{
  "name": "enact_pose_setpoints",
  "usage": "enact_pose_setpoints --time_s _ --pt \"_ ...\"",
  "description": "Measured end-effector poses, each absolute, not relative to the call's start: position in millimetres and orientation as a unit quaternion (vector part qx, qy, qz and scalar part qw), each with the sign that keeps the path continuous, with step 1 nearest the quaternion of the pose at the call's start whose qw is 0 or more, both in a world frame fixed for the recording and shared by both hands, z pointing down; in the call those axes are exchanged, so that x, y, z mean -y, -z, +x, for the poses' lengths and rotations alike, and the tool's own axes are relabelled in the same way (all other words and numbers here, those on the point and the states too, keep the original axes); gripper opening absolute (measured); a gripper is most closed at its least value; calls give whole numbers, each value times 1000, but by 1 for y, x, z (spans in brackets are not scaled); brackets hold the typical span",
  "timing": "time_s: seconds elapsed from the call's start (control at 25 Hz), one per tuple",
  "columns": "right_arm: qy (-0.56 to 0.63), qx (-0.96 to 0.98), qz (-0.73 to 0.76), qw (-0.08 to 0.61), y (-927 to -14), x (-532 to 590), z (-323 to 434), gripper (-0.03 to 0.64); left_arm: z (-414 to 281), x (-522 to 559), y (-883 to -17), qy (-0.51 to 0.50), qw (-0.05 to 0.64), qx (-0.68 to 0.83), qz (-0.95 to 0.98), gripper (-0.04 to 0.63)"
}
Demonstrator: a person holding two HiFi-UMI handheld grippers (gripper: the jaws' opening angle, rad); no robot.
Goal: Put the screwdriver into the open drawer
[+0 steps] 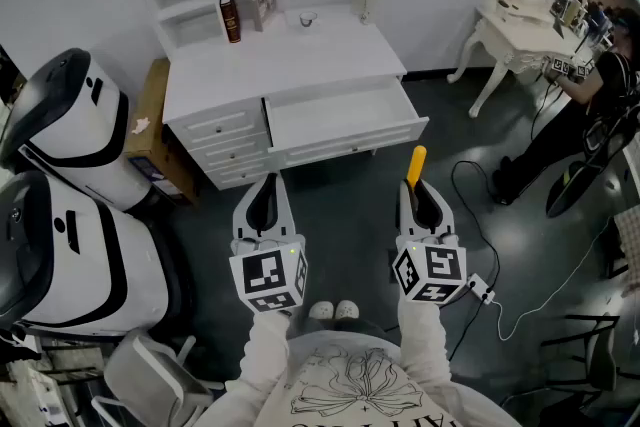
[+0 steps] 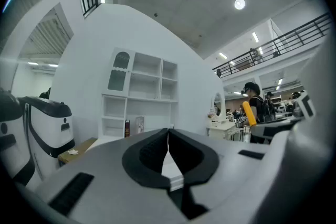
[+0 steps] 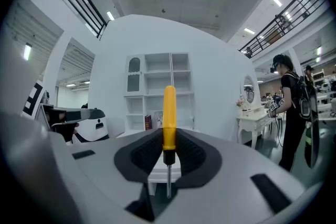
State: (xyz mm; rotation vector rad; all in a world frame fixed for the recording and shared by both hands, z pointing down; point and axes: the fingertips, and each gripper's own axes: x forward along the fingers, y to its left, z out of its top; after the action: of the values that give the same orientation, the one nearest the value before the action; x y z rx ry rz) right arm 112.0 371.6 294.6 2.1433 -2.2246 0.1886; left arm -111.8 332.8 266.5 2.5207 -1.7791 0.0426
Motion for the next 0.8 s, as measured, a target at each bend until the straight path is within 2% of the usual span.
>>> enact_pose_setpoints --time_s 0.8 --pt "-63 711 700 21 -299 -358 88 72 -139 -317 -275 -20 29 568 822 6"
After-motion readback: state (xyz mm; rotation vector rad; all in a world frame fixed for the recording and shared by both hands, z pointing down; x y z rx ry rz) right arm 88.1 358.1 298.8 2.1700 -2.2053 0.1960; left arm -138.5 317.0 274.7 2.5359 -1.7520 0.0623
